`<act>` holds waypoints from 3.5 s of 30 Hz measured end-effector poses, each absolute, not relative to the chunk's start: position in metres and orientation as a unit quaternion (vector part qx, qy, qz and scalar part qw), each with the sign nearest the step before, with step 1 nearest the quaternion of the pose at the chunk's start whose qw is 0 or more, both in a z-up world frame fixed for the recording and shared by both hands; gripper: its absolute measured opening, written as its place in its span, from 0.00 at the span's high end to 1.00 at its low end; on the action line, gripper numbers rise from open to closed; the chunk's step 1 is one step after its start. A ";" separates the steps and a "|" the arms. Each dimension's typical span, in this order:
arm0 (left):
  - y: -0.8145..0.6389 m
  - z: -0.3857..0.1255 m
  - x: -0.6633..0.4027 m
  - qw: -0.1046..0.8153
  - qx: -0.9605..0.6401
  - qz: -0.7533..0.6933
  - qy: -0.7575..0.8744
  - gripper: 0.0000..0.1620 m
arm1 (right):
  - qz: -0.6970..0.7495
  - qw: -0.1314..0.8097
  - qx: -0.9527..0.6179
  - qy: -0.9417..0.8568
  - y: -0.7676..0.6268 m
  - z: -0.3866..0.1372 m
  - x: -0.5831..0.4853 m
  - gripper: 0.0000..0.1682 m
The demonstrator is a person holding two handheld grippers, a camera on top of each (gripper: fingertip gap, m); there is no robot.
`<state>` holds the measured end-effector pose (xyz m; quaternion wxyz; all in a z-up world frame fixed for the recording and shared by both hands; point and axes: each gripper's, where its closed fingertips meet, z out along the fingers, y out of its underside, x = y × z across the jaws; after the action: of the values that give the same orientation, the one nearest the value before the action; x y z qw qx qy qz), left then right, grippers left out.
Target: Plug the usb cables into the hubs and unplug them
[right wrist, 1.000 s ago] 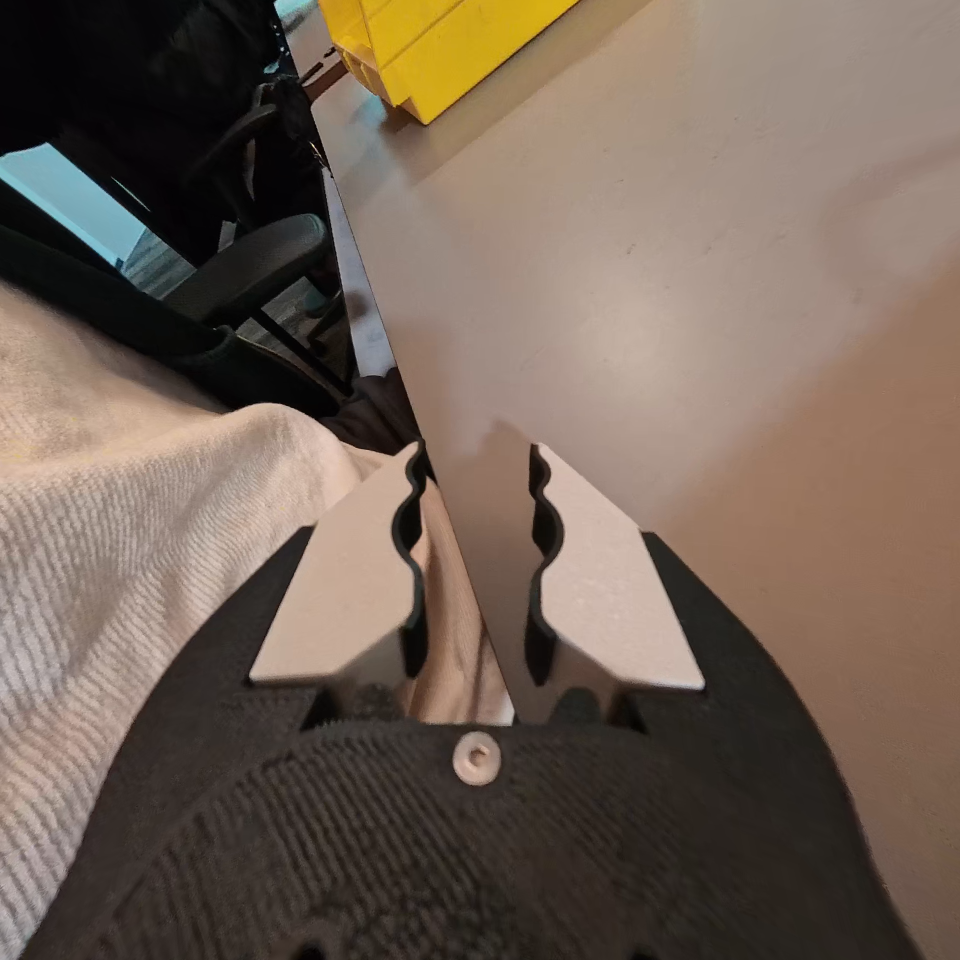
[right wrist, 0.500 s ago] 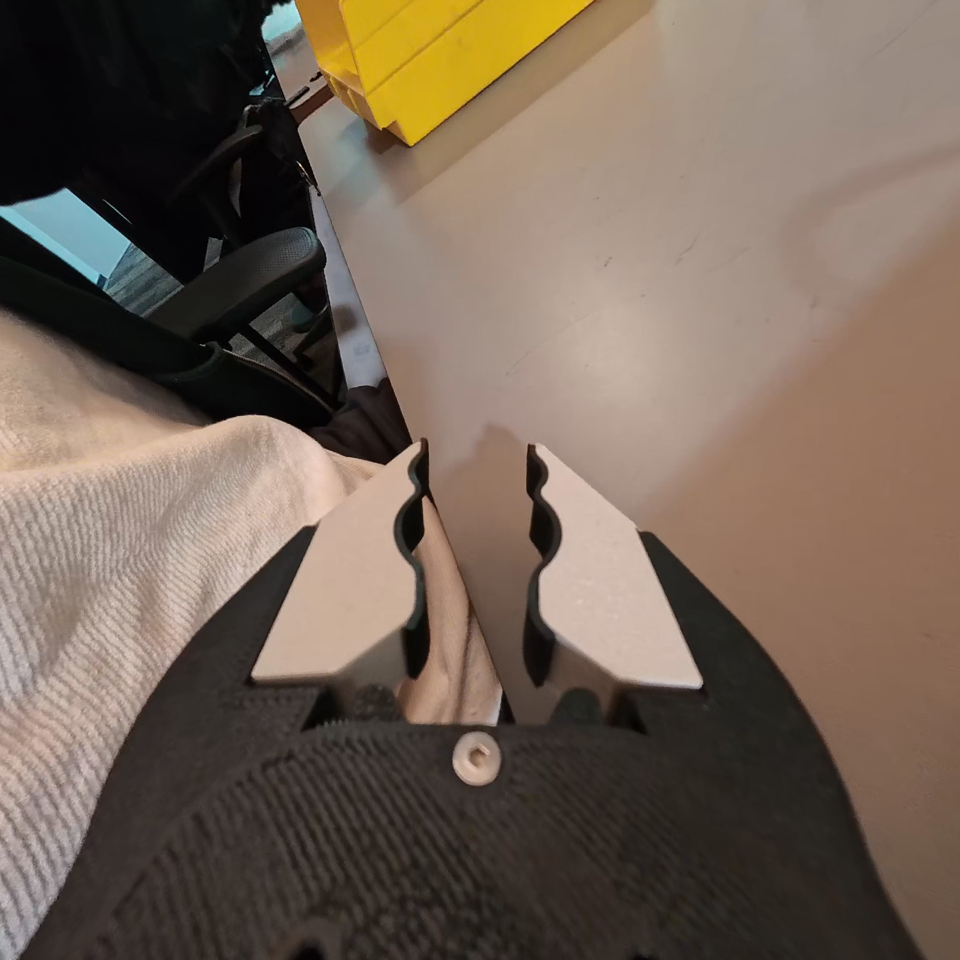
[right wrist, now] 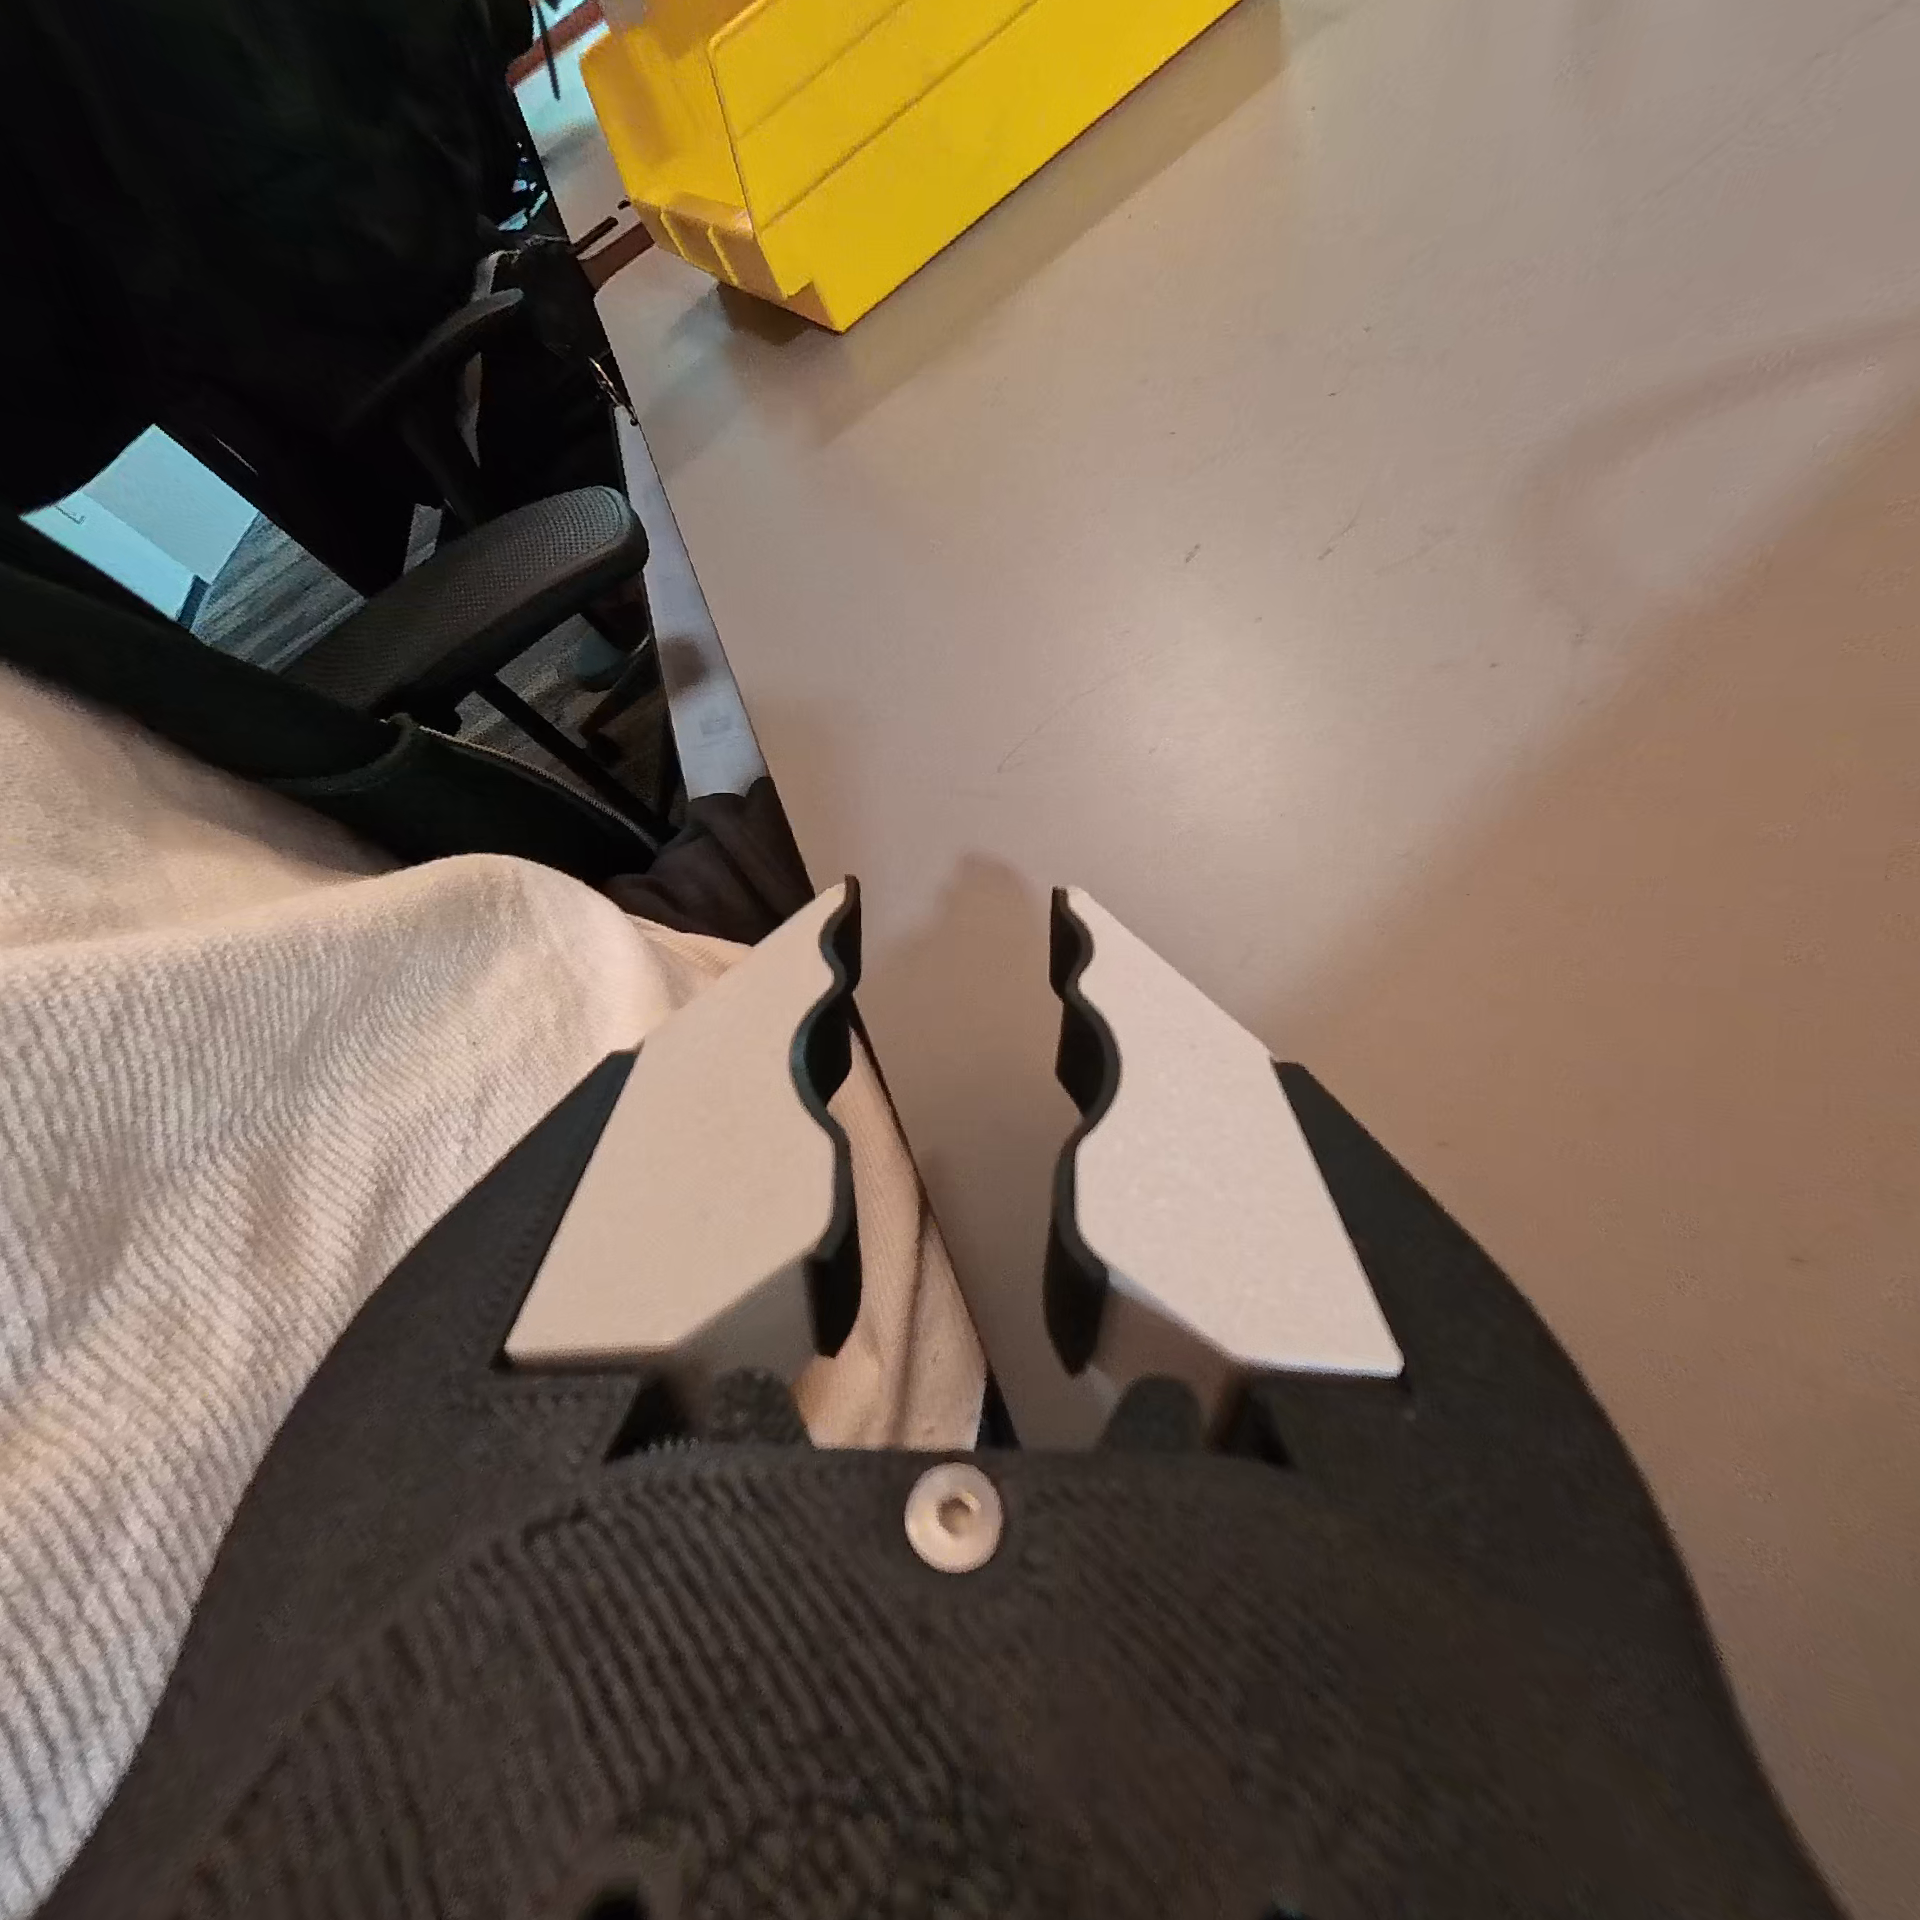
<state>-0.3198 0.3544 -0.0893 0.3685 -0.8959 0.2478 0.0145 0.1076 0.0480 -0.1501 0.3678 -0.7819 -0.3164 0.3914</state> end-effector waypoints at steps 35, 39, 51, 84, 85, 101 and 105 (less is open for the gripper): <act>0.289 0.120 -0.163 0.613 -0.716 0.053 0.331 0.71 | 0.419 0.398 -0.757 -0.304 0.043 -0.130 0.112 0.80; 0.268 0.117 -0.116 0.613 -0.701 0.019 0.364 0.71 | 0.418 0.402 -0.755 -0.308 0.041 -0.128 0.112 0.80; 0.194 0.045 0.017 0.609 -0.653 -0.109 0.437 0.72 | 0.394 0.442 -0.739 -0.321 0.040 -0.115 0.115 0.80; 0.139 -0.067 0.076 0.554 -0.682 -0.346 0.329 0.71 | 0.355 0.446 -0.761 -0.310 0.094 -0.131 0.085 0.97; 0.139 -0.067 0.077 0.558 -0.678 -0.344 0.333 0.72 | 0.369 0.443 -0.759 -0.304 0.092 -0.129 0.086 0.97; 0.123 -0.102 0.084 0.524 -0.649 -0.327 0.444 0.57 | 0.579 0.397 -0.700 -0.132 0.084 -0.085 0.100 0.97; 0.129 -0.114 0.084 0.538 -0.653 -0.259 0.466 0.62 | 0.587 0.387 -0.701 -0.115 0.084 -0.086 0.101 0.97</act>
<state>0.0837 0.1290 -0.1137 0.5378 -0.6528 0.4663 -0.2590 0.1014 0.0837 -0.0861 0.3871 -0.7013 -0.1155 0.5874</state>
